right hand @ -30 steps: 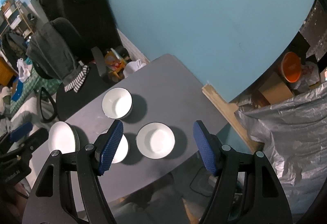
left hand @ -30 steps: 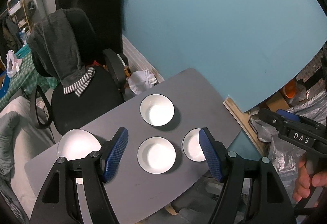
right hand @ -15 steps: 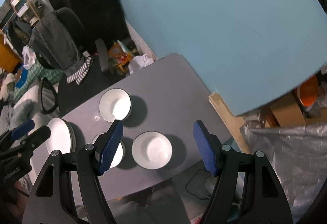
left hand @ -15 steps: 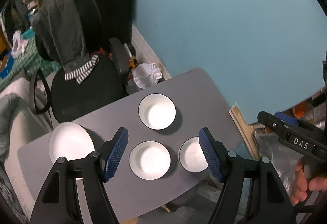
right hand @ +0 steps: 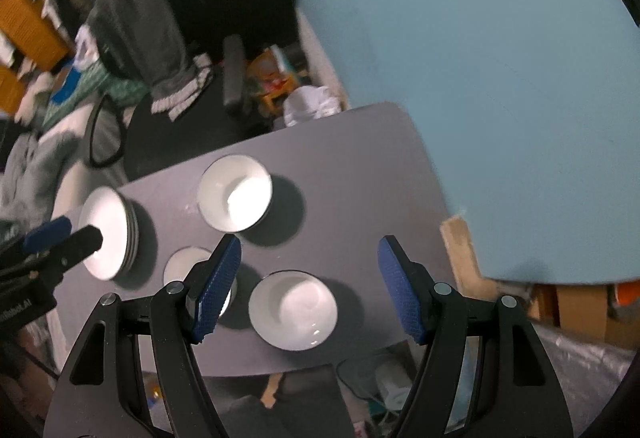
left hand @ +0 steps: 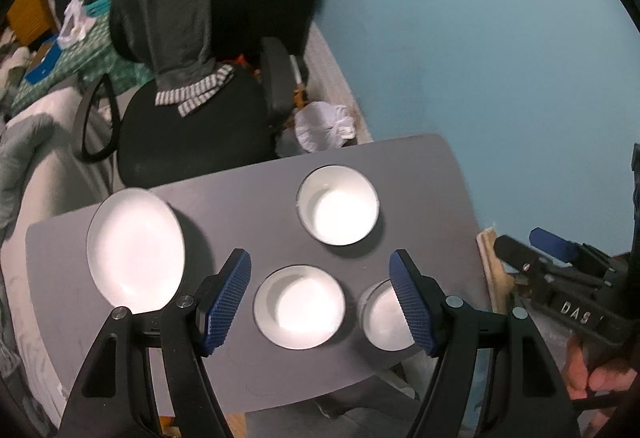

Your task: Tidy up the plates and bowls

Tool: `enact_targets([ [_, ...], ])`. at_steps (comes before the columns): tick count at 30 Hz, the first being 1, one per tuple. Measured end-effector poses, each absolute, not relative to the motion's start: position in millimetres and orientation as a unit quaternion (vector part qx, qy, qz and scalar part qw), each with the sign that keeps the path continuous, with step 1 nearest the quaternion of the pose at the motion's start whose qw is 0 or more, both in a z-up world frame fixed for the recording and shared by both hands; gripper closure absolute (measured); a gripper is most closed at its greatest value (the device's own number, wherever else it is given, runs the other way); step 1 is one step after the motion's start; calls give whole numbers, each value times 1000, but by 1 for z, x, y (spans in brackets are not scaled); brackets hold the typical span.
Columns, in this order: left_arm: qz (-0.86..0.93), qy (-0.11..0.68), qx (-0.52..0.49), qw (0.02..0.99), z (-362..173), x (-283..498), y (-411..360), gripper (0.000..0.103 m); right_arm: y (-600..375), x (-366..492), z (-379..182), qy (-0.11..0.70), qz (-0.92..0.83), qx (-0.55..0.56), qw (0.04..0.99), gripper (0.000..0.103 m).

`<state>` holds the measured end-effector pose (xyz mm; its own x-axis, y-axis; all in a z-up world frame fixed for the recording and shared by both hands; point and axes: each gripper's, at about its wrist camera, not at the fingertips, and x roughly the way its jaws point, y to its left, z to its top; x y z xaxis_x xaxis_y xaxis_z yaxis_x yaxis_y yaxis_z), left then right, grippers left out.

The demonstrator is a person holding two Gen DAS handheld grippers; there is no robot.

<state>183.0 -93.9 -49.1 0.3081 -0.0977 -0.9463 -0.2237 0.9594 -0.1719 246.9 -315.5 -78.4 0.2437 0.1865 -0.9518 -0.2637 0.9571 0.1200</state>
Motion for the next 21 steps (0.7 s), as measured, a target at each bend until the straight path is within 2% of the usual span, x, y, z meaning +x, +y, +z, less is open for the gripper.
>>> enact_targets([
  [21, 41, 638, -138, 756, -143, 159, -54, 30, -245, 230, -184, 643, 261, -42, 719, 33],
])
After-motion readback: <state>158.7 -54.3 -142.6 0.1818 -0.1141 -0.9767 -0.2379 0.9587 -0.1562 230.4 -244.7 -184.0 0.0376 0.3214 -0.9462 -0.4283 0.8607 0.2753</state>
